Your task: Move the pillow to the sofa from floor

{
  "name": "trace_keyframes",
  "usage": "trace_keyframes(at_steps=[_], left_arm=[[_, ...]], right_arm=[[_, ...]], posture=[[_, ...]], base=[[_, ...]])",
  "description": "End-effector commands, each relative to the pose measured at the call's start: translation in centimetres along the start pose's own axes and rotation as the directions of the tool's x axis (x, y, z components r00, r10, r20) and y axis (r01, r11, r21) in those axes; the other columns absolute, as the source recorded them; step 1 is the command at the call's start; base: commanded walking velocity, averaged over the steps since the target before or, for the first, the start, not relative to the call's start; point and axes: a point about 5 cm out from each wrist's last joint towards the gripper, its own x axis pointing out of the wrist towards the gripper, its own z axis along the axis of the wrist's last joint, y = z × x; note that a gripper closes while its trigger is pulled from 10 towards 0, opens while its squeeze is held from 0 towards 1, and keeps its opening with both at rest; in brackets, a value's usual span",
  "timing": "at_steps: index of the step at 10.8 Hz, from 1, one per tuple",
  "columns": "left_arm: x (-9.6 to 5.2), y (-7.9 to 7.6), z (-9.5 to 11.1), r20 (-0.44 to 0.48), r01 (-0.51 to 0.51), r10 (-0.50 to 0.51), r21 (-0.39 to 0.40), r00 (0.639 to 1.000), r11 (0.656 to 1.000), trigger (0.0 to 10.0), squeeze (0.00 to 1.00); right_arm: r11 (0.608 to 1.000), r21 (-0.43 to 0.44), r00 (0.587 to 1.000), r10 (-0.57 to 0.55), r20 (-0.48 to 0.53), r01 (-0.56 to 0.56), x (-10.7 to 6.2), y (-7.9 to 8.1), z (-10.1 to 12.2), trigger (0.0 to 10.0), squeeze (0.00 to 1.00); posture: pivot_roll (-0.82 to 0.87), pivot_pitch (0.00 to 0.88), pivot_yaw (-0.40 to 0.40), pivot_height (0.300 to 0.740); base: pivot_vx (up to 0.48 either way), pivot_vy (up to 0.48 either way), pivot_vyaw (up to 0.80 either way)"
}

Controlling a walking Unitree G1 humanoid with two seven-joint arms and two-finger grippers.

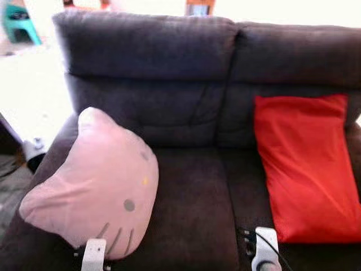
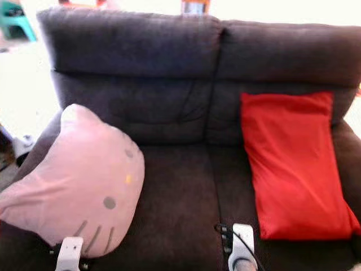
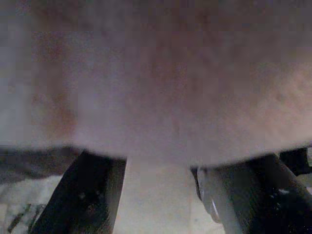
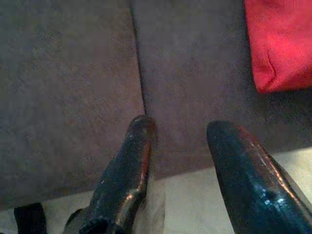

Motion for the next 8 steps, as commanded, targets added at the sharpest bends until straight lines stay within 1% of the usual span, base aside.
trace_keyframes(at_steps=[1,4,6,8], left_arm=[[-0.08,-0.34,-0.34,-0.010,0.014,-0.014,0.016,1.000,1.000,10.0,0.00],[-0.09,-0.35,-0.35,-0.011,0.019,-0.019,0.025,1.000,1.000,10.0,0.00],[-0.09,-0.45,-0.34,-0.009,0.026,-0.025,0.029,1.000,0.999,10.0,0.00],[-0.10,-0.54,-0.35,-0.007,0.030,-0.030,0.030,1.000,0.999,10.0,0.00]], right_arm=[[1.000,0.006,1.000,-0.010,-0.013,0.010,-0.05,-0.26,-0.27,10.0,0.00],[1.000,0.016,1.000,-0.019,-0.016,0.020,-0.04,-0.44,-0.28,10.0,0.00],[0.999,0.032,1.000,-0.016,-0.022,0.016,-0.03,-0.44,-0.30,10.0,0.00],[1.000,0.018,1.000,-0.013,-0.024,0.014,0.00,-0.47,-0.25,10.0,0.00]], posture=[[0.09,0.013,-0.049,0.740],[0.09,0.019,-0.048,0.740],[0.09,0.021,-0.050,0.740],[0.09,0.023,-0.052,0.740]], base=[[0.000,-0.315,0.00],[0.000,-0.334,0.00],[0.000,-0.354,-0.52],[0.000,-0.366,-0.62]])
